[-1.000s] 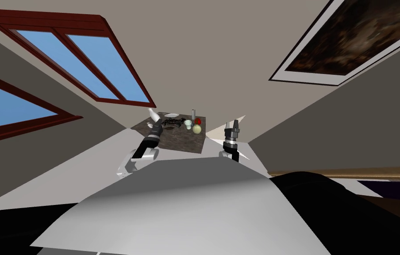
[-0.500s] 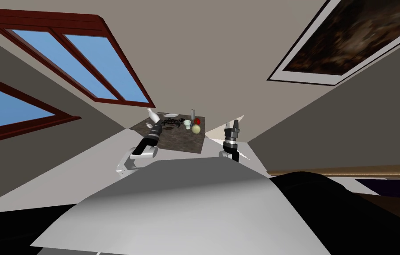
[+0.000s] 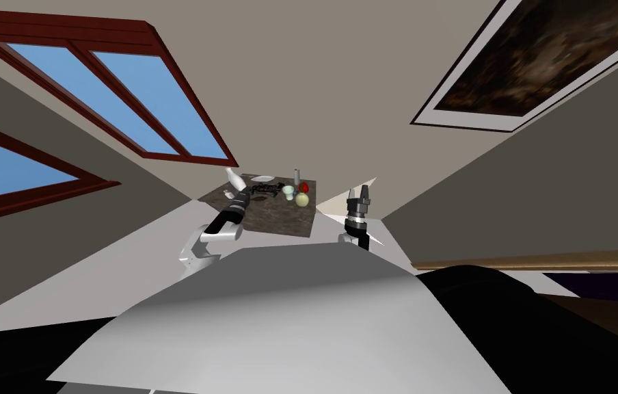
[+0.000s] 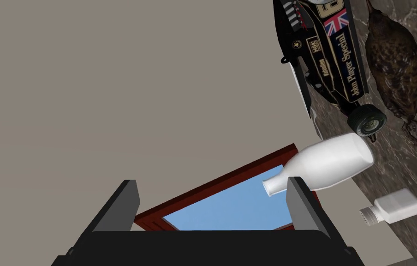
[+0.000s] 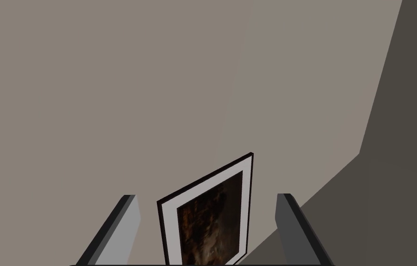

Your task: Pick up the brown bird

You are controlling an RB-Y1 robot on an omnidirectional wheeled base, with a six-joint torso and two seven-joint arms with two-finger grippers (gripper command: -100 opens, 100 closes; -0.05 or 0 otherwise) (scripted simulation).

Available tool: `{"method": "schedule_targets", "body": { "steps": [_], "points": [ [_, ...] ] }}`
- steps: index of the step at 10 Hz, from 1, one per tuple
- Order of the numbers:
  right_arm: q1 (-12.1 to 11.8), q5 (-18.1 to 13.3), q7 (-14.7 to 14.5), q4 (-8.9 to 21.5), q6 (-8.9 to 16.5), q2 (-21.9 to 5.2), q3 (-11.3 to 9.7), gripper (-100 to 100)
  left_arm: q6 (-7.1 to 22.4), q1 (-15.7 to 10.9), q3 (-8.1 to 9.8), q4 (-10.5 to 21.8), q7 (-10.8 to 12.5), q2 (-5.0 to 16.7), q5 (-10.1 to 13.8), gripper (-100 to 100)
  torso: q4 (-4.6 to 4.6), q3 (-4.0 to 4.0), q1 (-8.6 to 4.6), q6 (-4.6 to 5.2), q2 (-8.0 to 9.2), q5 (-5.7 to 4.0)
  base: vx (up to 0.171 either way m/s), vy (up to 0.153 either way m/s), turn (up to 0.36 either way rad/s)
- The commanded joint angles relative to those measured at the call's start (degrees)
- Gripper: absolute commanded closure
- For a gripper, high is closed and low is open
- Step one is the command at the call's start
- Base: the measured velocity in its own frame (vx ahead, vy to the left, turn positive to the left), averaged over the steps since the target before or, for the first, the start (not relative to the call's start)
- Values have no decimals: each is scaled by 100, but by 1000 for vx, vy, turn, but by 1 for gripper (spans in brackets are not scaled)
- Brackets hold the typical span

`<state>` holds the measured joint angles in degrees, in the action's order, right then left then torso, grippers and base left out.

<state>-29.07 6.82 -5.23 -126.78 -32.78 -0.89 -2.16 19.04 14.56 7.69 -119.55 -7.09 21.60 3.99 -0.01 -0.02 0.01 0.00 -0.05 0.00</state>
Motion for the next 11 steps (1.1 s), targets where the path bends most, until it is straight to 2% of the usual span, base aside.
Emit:
{"method": "schedule_targets", "body": {
  "steps": [1, 2, 4, 5, 7, 8, 10, 11],
  "points": [
    [0, 0, 0, 0, 0, 0, 0, 0, 286, -71, 29, 69, -5, 40, 20, -100, 0, 0, 0, 0, 0, 0, 11, -2, -23],
    [0, 0, 0, 0, 0, 0, 0, 0, 476, -205, 85, 162, -18, 101, 56, -100, 0, 0, 1, -1, 0, 0, 17, -4, -41],
    [0, 0, 0, 0, 0, 0, 0, 0, 717, -205, 85, 162, -18, 101, 56, -100, -1, -2, 1, -1, -4, 0, 13, 3, -4],
    [0, 0, 0, 0, 0, 0, 0, 0, 903, -340, 140, 259, -30, 156, 96, -100, -1, -1, 2, -2, -1, 1, 18, 5, -29],
    [0, 0, 0, 0, 0, 0, 0, 0, 1120, -340, 140, 259, -30, 156, 96, -100, -1, -3, 4, -1, -4, 1, 14, 6, -16],
    [0, 0, 0, 0, 0, 0, 0, 0, 1332, -477, 193, 359, -43, 206, 142, -100, -1, -1, 3, -2, -1, 1, 19, 9, -38],
    [0, 0, 0, 0, 0, 0, 0, 0, 1522, -477, 193, 359, -43, 206, 142, -100, -1, -3, 4, -2, -4, 1, 16, 6, -13],
    [0, 0, 0, 0, 0, 0, 0, 0, 1737, -614, 244, 461, -56, 250, 192, -100, -1, -1, 2, -2, -1, 1, 24, 7, -38]
  ]
}}
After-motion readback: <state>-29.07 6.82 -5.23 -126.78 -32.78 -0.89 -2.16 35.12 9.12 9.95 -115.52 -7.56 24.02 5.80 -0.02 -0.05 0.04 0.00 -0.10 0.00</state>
